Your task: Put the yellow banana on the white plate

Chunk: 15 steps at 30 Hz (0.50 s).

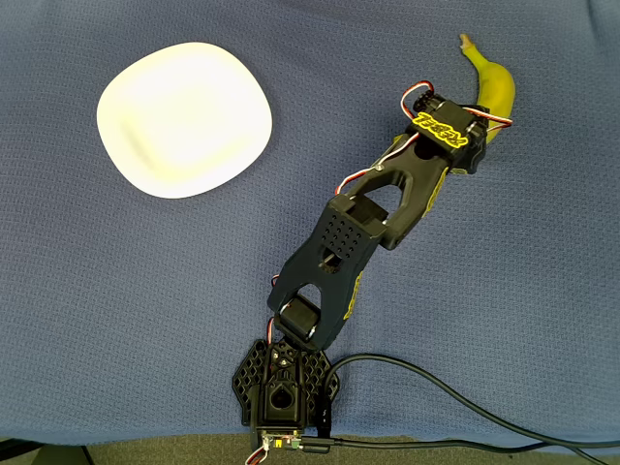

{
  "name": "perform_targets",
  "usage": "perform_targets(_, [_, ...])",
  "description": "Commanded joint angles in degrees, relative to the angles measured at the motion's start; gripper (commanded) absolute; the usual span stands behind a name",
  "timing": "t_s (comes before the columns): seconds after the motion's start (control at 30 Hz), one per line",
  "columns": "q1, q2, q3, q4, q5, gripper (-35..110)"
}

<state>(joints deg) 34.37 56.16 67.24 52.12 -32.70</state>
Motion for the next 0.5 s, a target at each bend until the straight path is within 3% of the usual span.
perform_targets(0.0, [-0.35,0.26,0.18,2.81,-3.25,21])
perform_targets(0.47, [-0.35,-2.9,-1.32,3.08,-5.45,24])
